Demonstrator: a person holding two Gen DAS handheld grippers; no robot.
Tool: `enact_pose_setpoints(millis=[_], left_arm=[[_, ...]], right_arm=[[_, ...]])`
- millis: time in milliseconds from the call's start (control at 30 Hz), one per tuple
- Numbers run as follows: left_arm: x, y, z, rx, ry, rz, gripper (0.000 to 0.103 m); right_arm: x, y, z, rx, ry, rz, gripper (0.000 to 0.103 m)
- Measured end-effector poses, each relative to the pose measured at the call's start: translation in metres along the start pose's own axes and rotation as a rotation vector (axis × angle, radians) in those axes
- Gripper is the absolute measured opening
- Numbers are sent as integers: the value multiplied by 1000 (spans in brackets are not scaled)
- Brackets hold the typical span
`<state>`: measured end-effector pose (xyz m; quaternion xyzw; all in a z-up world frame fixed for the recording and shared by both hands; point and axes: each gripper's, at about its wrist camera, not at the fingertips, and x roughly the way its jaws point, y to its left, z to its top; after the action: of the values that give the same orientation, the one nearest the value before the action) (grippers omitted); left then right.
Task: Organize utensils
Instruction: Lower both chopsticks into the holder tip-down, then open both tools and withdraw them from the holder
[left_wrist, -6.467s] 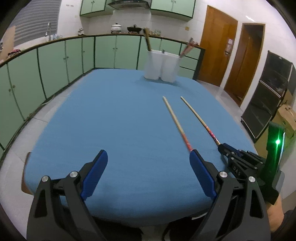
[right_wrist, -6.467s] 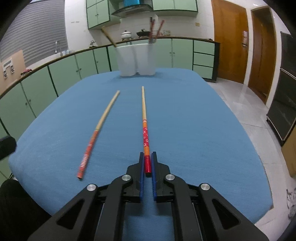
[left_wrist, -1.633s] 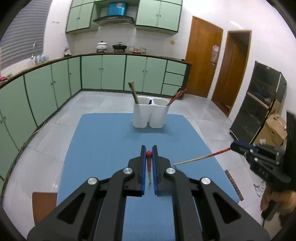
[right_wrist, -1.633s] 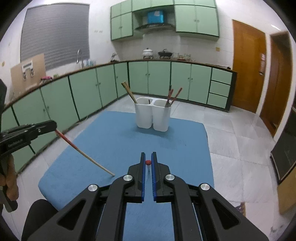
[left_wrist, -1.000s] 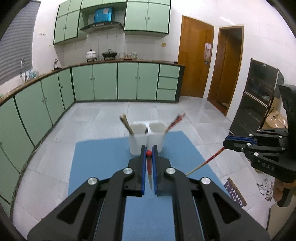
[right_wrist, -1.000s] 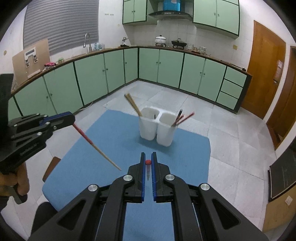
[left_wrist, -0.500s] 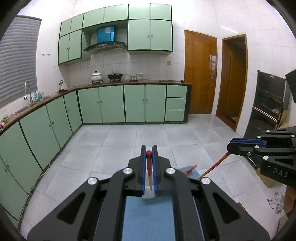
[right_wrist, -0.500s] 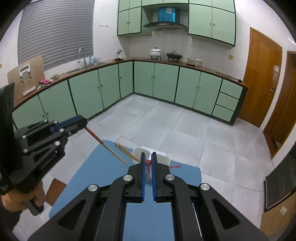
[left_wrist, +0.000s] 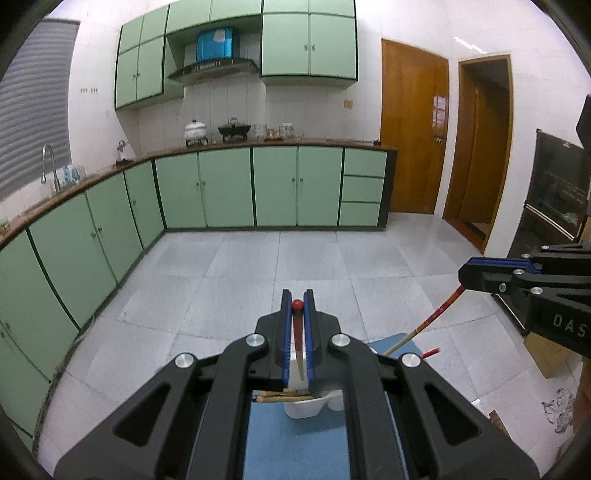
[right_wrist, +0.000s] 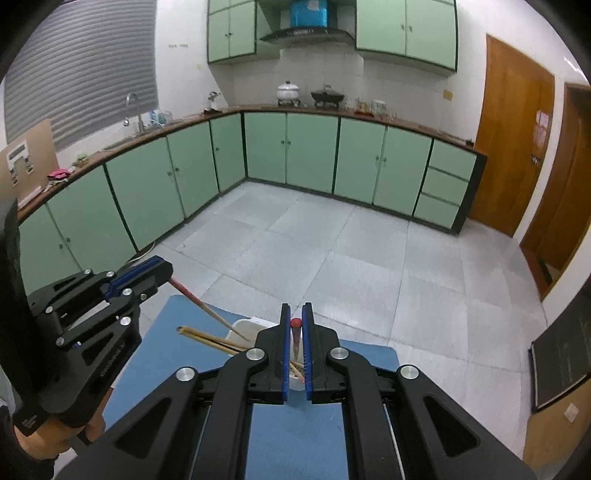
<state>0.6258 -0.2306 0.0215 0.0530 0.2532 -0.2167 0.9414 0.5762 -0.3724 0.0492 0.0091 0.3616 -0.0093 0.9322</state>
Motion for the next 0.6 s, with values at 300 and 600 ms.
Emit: enact_pose_setpoints(millis=[300,600], left_arm=[[48,12,-23,-11,78,2,6],[38,24,-27,-18,78,23,23]], right_arm=[[65,-20,-26,73,82,23,7],[56,-31,-27,99,62,18,13]])
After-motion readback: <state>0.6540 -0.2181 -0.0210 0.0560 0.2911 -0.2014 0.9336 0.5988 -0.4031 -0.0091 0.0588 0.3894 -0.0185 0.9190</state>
